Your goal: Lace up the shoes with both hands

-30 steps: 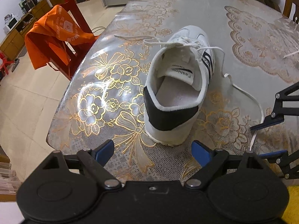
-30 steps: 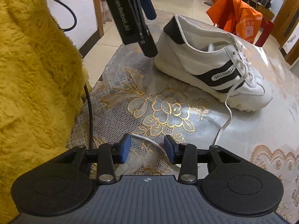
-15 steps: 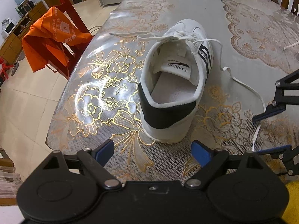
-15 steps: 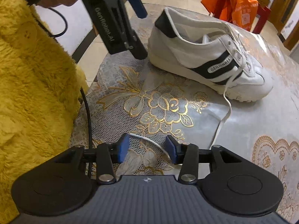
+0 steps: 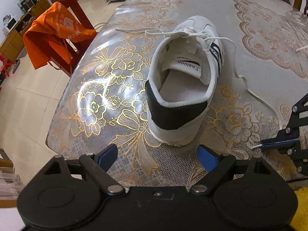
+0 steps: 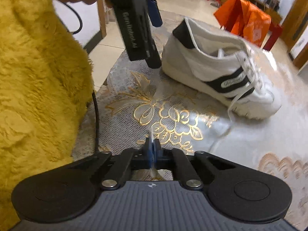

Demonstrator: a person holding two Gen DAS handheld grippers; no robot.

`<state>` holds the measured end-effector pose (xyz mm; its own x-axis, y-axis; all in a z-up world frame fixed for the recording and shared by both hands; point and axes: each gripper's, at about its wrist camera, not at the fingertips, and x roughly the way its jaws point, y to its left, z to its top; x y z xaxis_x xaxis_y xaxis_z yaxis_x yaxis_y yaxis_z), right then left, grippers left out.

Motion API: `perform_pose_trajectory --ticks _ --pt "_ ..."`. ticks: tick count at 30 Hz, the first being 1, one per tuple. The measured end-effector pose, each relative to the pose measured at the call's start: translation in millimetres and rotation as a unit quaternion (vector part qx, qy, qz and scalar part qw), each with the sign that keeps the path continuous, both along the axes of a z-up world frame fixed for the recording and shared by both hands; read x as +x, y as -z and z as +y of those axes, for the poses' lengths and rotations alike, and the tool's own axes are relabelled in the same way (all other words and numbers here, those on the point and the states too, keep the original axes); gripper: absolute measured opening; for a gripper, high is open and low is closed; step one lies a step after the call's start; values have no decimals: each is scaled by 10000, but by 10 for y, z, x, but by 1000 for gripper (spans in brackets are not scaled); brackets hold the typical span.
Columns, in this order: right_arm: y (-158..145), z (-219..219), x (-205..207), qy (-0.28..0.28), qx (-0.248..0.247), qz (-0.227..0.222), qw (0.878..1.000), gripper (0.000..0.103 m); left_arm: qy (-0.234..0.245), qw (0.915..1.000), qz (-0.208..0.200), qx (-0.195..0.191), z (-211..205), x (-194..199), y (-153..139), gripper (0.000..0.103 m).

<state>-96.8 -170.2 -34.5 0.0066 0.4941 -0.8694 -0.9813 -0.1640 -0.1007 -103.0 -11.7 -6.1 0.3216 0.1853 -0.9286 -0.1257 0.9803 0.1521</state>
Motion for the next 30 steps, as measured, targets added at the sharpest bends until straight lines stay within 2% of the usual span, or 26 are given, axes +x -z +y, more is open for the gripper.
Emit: perform_pose_trajectory --ticks 3,5,8,10,12,14,17,20,23,27,30 --pt "-12 -22 66 369 107 253 9989 0 -15 9999 -118 -36 25 -22 -50 88" --pt "-26 -36 159 758 150 594 9952 0 16 9995 -301 -108 61 -76 -151 88" --pt "-153 -135 314 1577 580 1242 9779 0 10 9981 -602 -151 138 -154 -327 88" --pt "-302 -230 412 2172 1051 1727 9550 0 -107 9963 -839 -121 242 -172 -460 88" --pt "-441 -319 485 2672 1551 2172 9259 0 -234 9939 -1069 -97 350 -177 -586 89" --pt "-565 -370 512 3122 2140 2479 8918 0 -270 9913 -1285 -136 440 -132 -658 90" --pt "-658 -361 548 3772 2888 2665 8386 1 -139 9903 -1377 -99 503 38 -630 90" --pt "-605 -236 578 4333 3248 2842 7912 1 148 9911 -1315 -122 516 241 -501 90" --pt "-495 -64 577 4773 3401 3021 7518 1 442 9914 -1216 -200 552 409 -357 90" --pt "-423 113 557 5051 3283 2987 7402 1 709 9905 -1128 -325 662 552 -202 90" --pt "-407 212 547 5213 3239 2880 7351 1 872 9884 -1092 -588 773 631 -143 90"
